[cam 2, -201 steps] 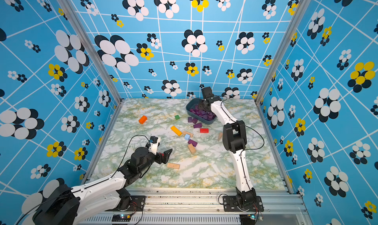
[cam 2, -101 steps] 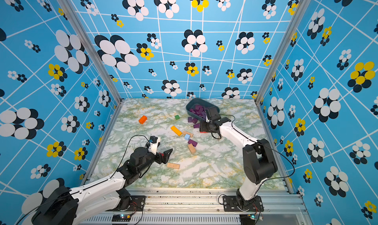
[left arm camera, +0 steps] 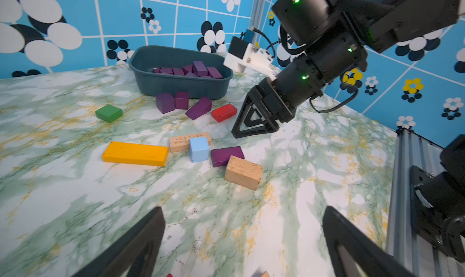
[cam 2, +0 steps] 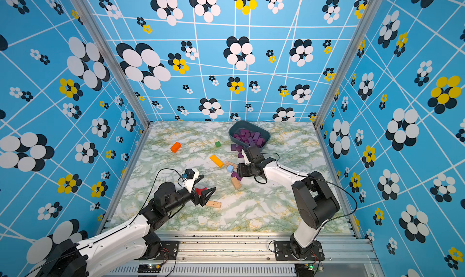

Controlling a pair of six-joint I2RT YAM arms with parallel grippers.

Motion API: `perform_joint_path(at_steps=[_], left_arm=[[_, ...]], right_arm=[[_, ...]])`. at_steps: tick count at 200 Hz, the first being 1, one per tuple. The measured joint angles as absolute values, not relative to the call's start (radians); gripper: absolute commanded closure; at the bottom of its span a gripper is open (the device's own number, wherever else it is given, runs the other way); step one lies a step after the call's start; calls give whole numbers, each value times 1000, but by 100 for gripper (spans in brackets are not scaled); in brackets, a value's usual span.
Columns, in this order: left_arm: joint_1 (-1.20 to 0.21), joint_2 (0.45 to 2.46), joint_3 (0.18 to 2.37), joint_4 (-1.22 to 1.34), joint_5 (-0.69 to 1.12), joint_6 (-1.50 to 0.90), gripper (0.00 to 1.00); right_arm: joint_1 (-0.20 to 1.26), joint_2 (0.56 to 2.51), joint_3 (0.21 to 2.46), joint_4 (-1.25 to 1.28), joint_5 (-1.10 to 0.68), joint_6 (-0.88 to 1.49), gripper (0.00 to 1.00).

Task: Pick purple bricks into the storage bin
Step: Pick up the building block from the center of the board.

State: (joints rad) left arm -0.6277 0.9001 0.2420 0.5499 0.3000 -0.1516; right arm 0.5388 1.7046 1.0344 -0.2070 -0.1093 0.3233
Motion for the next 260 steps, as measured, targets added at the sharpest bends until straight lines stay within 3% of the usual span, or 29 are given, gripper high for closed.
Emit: perform_joint_path(at_steps=[63,260], left_arm=[[-628,959,242,573,416,-130,1],[-628,1027,242,577,313,-127,0]], right_arm=[[600,1760,1031,-182,-27,246,40],[633,1792,1031,-175,2,250,41]])
